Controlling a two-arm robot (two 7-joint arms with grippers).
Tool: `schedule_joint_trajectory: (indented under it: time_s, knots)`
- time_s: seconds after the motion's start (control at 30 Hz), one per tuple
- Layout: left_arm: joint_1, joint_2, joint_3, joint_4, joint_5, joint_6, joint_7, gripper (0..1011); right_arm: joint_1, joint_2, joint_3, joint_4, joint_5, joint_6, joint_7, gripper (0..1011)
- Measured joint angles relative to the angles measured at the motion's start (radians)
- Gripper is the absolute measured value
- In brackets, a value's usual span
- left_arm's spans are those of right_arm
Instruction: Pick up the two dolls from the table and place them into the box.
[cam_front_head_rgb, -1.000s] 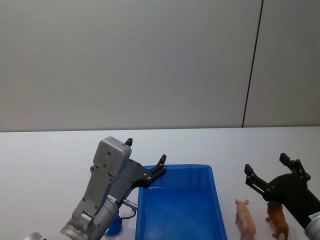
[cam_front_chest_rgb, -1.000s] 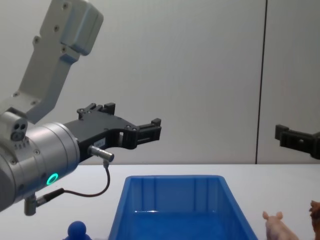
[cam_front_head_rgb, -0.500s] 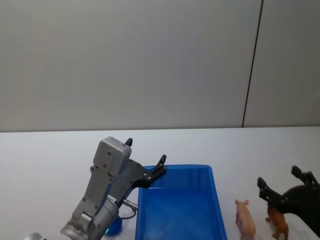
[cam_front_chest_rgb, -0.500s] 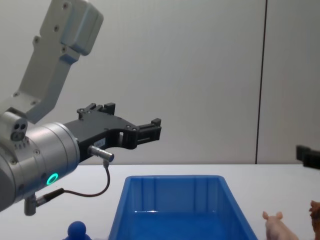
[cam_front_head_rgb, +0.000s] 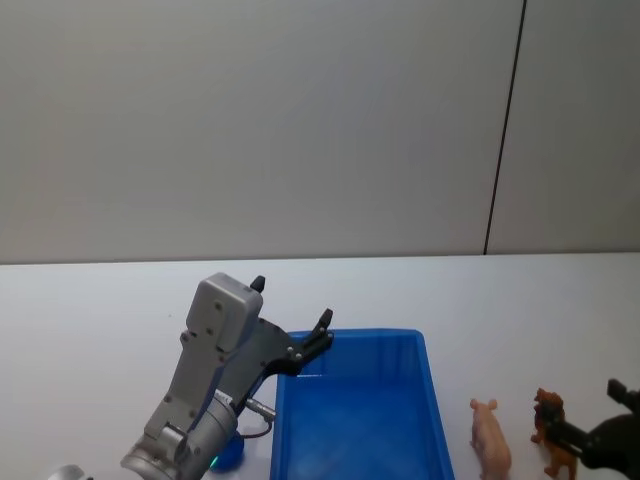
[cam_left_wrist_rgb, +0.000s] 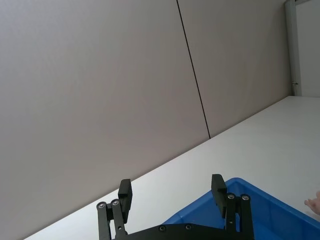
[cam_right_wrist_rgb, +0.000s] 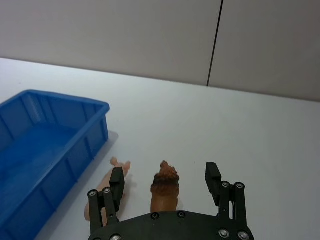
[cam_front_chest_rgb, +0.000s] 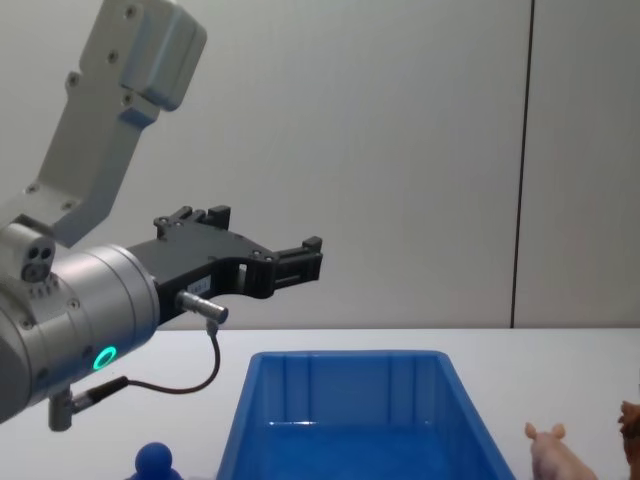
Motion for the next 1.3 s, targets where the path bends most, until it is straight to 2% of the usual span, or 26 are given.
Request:
schedule_joint_trajectory:
  time_s: [0.27, 0.93, 1.1, 1.13, 1.2, 1.23, 1.3]
  knots:
    - [0.000, 0.000, 0.000, 0.000, 0.000, 0.000, 0.000, 1000, 0.002, -0.007, -0.004, 0.034, 0.006, 0.029, 0.013, 1001]
    - [0.000, 0.000, 0.000, 0.000, 0.000, 0.000, 0.000, 1001, 0.043, -0.053, -0.032, 0.126, -0.004, 0.094, 0.046, 995]
    - [0.000, 0.000, 0.000, 0.000, 0.000, 0.000, 0.000, 1001, 0.049, -0.060, -0.037, 0.142, -0.006, 0.108, 0.048, 888]
    - [0.000, 0.000, 0.000, 0.000, 0.000, 0.000, 0.000, 1001, 0.049, -0.060, -0.037, 0.142, -0.006, 0.108, 0.048, 833]
    - [0.000, 0.000, 0.000, 0.000, 0.000, 0.000, 0.000, 1000, 0.050, -0.063, -0.039, 0.147, -0.006, 0.113, 0.048, 806]
    - [0.000, 0.000, 0.000, 0.000, 0.000, 0.000, 0.000, 1001, 0.051, -0.065, -0.039, 0.150, -0.006, 0.114, 0.048, 746]
    - [0.000, 0.000, 0.000, 0.000, 0.000, 0.000, 0.000, 1000, 0.052, -0.067, -0.040, 0.153, -0.006, 0.116, 0.048, 707]
